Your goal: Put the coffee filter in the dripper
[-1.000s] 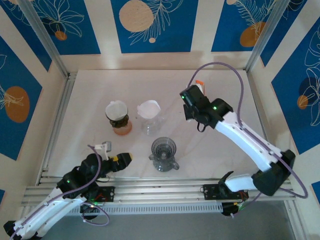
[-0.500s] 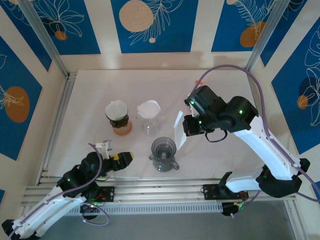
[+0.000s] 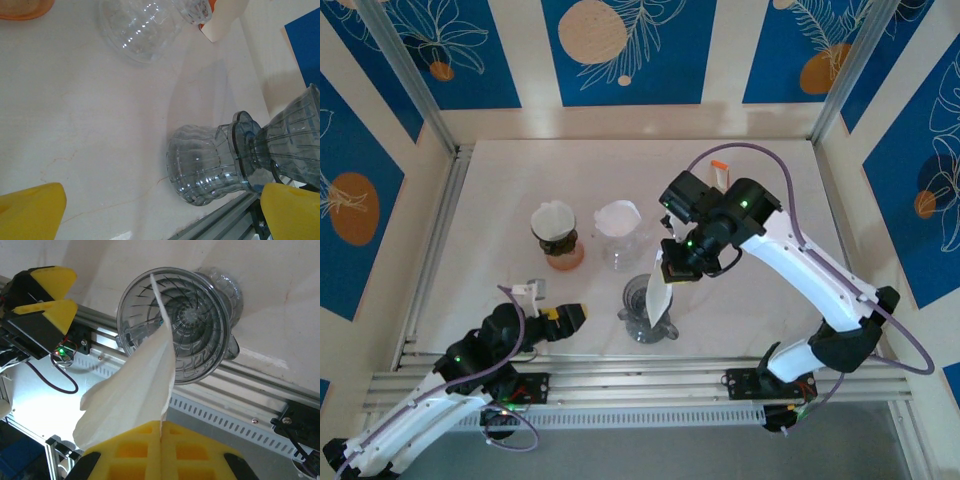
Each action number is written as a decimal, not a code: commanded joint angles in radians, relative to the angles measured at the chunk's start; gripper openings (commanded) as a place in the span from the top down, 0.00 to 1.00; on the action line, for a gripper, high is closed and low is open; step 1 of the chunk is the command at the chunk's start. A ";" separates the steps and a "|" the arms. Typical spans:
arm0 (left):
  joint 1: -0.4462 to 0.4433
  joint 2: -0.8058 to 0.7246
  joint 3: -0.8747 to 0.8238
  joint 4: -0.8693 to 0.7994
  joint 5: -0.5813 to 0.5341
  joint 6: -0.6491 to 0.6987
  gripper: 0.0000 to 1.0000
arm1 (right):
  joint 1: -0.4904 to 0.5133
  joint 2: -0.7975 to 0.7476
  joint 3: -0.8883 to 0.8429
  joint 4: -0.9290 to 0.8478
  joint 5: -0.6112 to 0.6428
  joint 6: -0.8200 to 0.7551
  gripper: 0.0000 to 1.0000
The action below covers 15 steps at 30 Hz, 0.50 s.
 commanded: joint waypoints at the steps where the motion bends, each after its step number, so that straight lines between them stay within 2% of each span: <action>1: -0.007 0.002 0.029 0.022 0.022 0.022 0.00 | 0.010 0.026 -0.021 -0.026 -0.034 0.029 1.00; 15: -0.007 0.002 0.025 0.049 0.038 0.026 0.00 | 0.027 0.094 -0.108 0.062 0.032 0.020 1.00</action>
